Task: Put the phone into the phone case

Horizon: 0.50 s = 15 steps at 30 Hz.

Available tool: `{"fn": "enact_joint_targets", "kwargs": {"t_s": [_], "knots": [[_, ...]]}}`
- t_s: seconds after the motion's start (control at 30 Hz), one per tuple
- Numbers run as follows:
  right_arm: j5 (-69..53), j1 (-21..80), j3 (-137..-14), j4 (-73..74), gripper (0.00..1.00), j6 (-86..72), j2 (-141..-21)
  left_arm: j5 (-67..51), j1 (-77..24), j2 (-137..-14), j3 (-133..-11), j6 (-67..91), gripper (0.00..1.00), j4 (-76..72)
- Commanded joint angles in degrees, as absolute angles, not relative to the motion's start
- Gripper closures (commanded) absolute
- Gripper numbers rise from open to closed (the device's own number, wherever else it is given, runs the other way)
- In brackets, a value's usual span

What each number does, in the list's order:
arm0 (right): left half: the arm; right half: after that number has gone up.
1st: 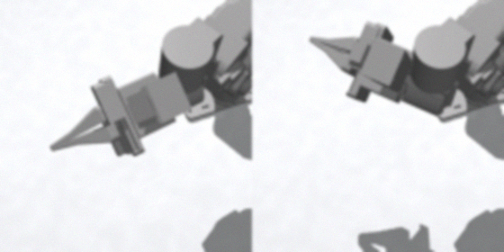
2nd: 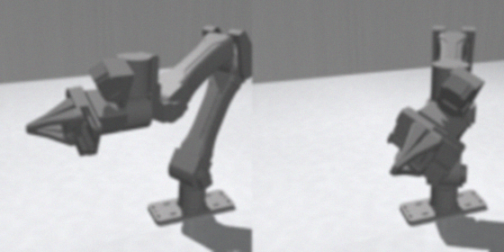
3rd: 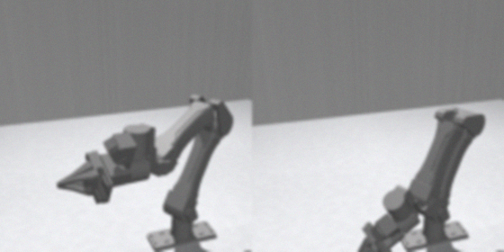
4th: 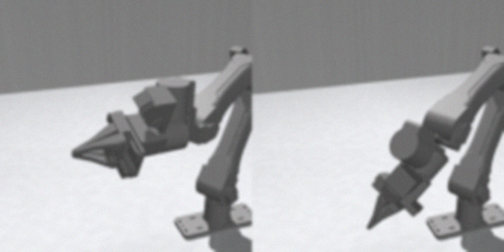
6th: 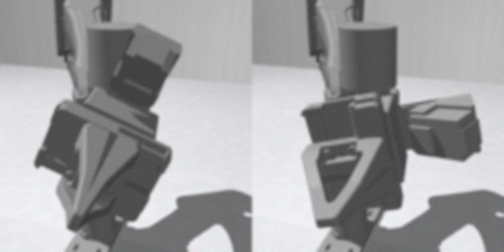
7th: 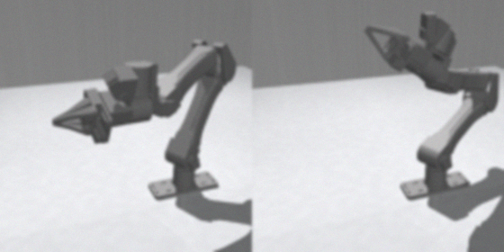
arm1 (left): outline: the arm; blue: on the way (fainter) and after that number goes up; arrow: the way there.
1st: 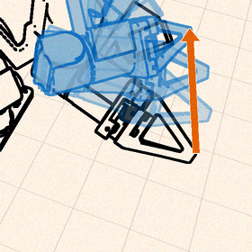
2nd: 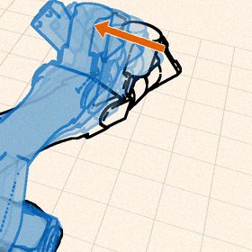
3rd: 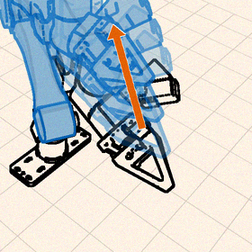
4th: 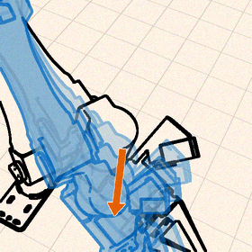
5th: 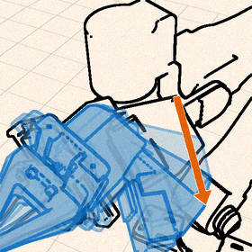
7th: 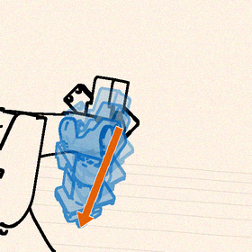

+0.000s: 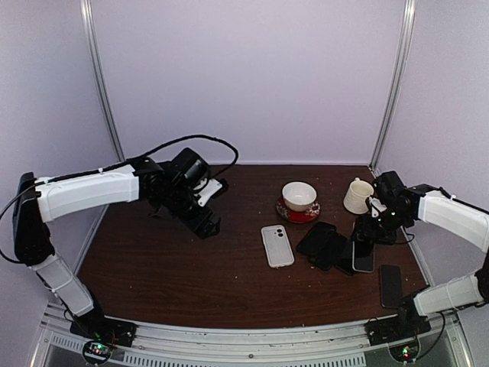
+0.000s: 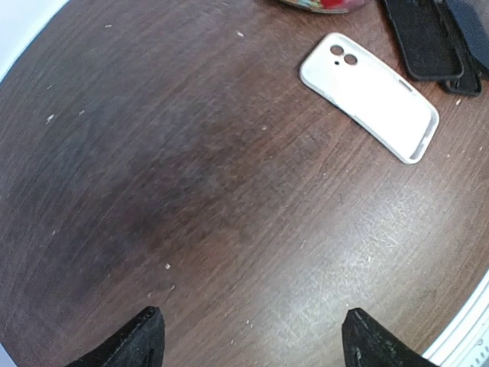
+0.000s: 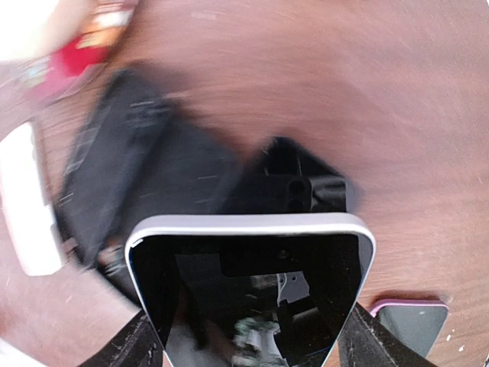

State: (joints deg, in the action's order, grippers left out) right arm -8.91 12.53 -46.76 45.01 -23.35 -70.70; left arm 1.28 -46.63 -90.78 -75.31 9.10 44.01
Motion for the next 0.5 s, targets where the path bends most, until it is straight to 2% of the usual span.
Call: {"fn": "enact_joint_targets", "kwargs": {"t_s": [0.0,0.17,0.33,0.47], "knots": [[-5.33,19.13,-51.38,46.12,0.44,-21.78,-64.61,2.18,-50.58,-97.84,-81.89,7.27,0.16,47.00],[-5.93,23.98,-52.12,42.25,0.45,-20.98,-59.49,4.73,-55.83,-105.11,-88.49,6.65,0.22,45.41],[-10.38,24.34,-55.89,40.40,0.46,-22.84,-60.31,7.02,-66.45,-110.78,-91.31,-16.06,0.22,41.31],[-12.09,24.52,-60.34,42.43,0.46,-22.46,-62.99,-4.18,-68.19,-114.27,-87.64,-26.65,0.22,29.78]]}}
